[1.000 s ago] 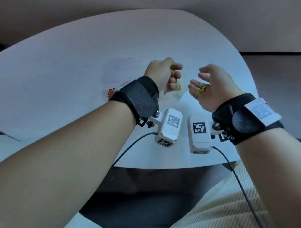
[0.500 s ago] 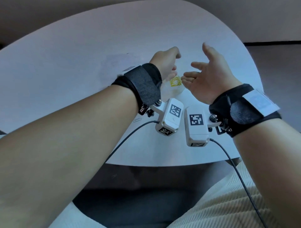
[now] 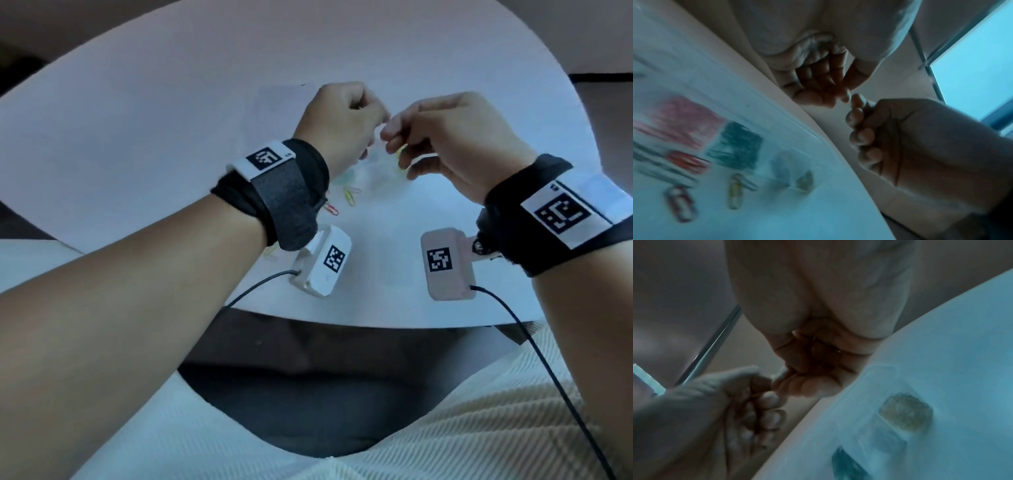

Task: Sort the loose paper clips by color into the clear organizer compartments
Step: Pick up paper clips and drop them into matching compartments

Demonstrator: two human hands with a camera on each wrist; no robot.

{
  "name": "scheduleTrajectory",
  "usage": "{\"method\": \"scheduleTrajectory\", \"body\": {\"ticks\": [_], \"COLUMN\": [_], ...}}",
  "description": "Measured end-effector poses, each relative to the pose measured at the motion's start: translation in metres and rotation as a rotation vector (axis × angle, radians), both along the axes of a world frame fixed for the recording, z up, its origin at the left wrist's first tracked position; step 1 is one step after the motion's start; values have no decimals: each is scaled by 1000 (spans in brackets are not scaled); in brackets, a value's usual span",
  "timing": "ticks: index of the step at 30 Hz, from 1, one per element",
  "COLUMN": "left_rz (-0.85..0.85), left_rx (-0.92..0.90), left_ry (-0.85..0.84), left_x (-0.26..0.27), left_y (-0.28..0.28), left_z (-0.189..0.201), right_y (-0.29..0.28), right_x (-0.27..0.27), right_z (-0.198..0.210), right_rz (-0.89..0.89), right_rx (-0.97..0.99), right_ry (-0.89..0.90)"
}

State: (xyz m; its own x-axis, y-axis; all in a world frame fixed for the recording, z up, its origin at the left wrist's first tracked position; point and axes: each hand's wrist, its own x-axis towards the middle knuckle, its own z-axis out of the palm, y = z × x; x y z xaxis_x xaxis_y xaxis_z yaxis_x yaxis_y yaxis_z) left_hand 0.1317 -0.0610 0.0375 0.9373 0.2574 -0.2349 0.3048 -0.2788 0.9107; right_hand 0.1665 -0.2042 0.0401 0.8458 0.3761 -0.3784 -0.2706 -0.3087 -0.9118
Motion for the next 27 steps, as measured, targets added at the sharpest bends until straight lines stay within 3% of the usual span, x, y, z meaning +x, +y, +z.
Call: {"method": "scheduleTrajectory", "body": {"ticks": [2,6,12,16,27], "left_rz": [-38,-89,-264,-254,-316], "left_rx": [140,408,506,609,711], "left_ry": [5,88,188,235,266], "left_x": [-13,-37,-61,-63,-62], "left_y": [12,36,46,49,43], "left_z": [-9,-37,-72,-82,-88], "right_y": [13,31,27,22,14], "right_x": [-12,-29,-40,-42,-38], "right_z": [-11,-45,-88,-91,-91], "right_rz": [159,394,556,508,318], "right_rx": [-173,-540,-719,-708,-733], "right_ry": [-56,-343,-478,-510,-333]}}
